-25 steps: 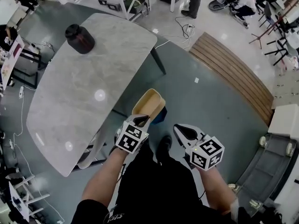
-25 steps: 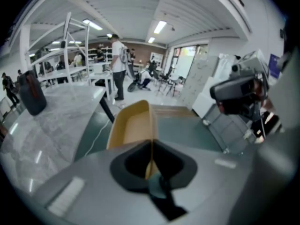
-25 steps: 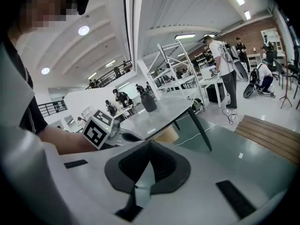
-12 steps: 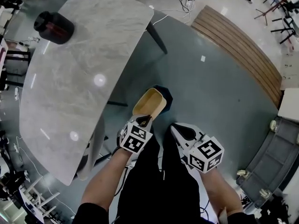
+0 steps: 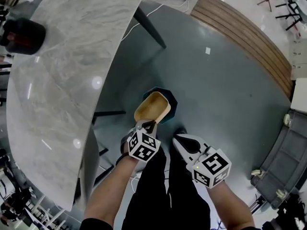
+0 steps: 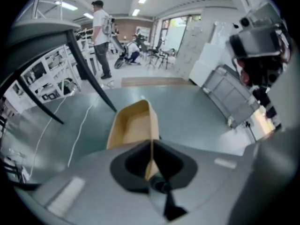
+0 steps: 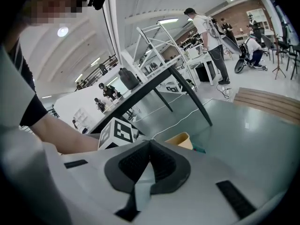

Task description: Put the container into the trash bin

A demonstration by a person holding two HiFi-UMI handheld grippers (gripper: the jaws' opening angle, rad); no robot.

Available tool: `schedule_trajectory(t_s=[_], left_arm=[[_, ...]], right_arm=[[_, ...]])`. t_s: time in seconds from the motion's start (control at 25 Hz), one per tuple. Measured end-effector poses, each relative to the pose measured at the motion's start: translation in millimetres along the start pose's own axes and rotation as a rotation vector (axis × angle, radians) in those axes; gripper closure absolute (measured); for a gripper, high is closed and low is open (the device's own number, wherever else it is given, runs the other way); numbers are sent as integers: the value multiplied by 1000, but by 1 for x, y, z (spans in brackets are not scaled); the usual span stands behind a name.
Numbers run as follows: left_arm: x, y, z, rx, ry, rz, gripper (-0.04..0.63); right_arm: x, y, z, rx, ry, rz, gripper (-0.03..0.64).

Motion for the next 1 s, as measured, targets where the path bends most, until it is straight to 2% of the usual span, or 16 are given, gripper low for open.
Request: schedule_trajectory(t_s=[0.32, 0.76, 0.88, 1.0], left_arm=[[-8, 33, 69, -32, -1, -46, 571], [-25, 56, 124, -97, -21, -5, 568], [-31, 55, 135, -121, -29, -20, 568], [-35, 50, 141, -104, -30, -57, 568]], right_arm=[[38, 52, 13, -74, 38, 56, 623], [63, 55, 40, -68, 22, 67, 623], [64, 59, 42, -78, 16, 76, 623], [64, 65, 42, -86, 16, 84, 623]])
Point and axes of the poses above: the fingertips, and each gripper's own axes: z forward along the fingers, x to its right, y out of its underside, the point moved 8 cm from there along -z, backward along the fingers, and after that the axes turned 11 degrees about x, right-handed, at the moved point
